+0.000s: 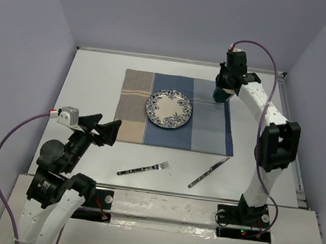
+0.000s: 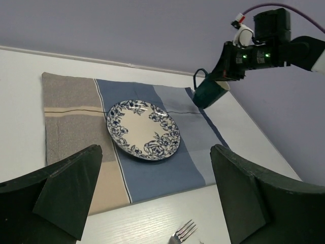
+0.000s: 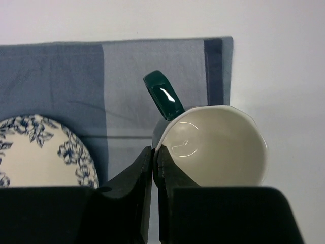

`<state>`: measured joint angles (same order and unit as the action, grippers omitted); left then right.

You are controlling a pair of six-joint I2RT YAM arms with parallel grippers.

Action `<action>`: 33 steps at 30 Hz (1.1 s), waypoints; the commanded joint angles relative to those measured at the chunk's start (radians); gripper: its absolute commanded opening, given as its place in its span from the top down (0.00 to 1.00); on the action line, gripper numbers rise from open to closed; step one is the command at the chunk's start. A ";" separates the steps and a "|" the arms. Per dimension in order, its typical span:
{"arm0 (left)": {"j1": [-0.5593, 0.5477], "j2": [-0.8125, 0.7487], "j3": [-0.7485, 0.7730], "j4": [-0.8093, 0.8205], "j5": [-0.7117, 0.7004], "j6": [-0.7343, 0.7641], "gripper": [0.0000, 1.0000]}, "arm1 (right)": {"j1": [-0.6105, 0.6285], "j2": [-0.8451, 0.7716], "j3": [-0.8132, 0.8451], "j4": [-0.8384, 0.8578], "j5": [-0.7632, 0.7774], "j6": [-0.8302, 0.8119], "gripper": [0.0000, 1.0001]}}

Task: Set the dinner table for one person

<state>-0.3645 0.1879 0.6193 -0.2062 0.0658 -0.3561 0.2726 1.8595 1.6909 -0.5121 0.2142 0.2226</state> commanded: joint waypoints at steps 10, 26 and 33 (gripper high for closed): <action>0.025 0.048 -0.001 0.042 0.002 0.012 0.01 | 0.000 0.355 0.498 -0.049 -0.029 -0.158 1.00; 0.047 0.047 -0.003 0.048 0.015 0.012 0.01 | 0.000 0.308 0.469 -0.062 -0.068 -0.141 0.49; 0.050 0.041 -0.004 0.048 0.019 0.009 0.01 | 0.083 0.089 0.278 -0.062 -0.058 -0.052 0.48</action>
<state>-0.3199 0.2260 0.6193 -0.2062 0.0700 -0.3565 0.2874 2.1395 2.0491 -0.5991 0.1505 0.1131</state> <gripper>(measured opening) 0.989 0.518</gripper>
